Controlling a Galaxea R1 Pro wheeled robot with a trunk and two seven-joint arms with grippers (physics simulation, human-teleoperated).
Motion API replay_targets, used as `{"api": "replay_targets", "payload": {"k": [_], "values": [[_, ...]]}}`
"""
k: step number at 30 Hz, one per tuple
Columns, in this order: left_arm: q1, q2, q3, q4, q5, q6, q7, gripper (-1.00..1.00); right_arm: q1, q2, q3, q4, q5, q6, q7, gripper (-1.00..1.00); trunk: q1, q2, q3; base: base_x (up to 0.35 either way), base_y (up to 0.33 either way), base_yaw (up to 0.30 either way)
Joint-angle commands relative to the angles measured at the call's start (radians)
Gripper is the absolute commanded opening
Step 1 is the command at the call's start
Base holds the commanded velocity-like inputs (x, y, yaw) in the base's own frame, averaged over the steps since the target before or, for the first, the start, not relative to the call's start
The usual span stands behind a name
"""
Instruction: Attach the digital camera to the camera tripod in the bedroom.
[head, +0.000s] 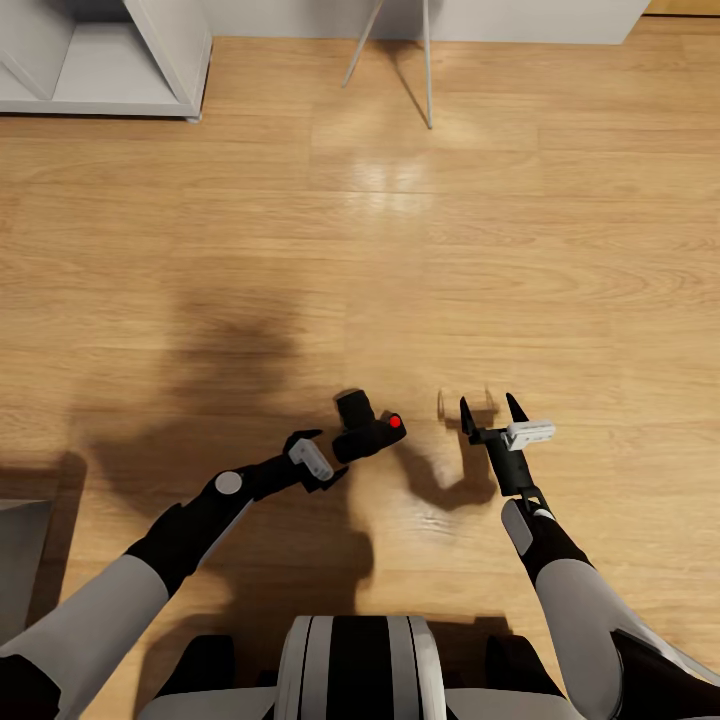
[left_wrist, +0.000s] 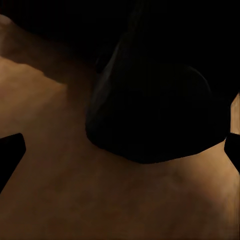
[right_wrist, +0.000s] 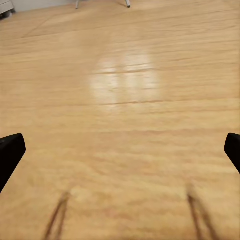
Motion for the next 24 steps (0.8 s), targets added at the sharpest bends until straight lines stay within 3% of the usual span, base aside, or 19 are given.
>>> {"api": "replay_targets", "payload": {"k": [1, 11, 24], "values": [[-0.001, -0.001, -0.005, 0.000, 0.005, -0.002, 0.000, 1.00, -0.001, 0.001, -0.005, 0.000, -0.006, 0.000, 0.010, 1.00, 0.000, 0.000, 0.000, 0.000, 0.000, 0.000], [-0.001, -0.018, -0.025, 0.000, 0.005, 0.007, 0.000, 1.00, -0.001, 0.001, -0.005, 0.000, -0.006, 0.000, 0.010, 1.00, 0.000, 0.000, 0.000, 0.000, 0.000, 0.000], [0.000, -0.022, -0.034, 0.000, 0.005, 0.008, 0.001, 1.00, -0.001, 0.001, -0.005, 0.000, -0.006, 0.000, 0.010, 1.00, 0.000, 0.000, 0.000, 0.000, 0.000, 0.000]]}}
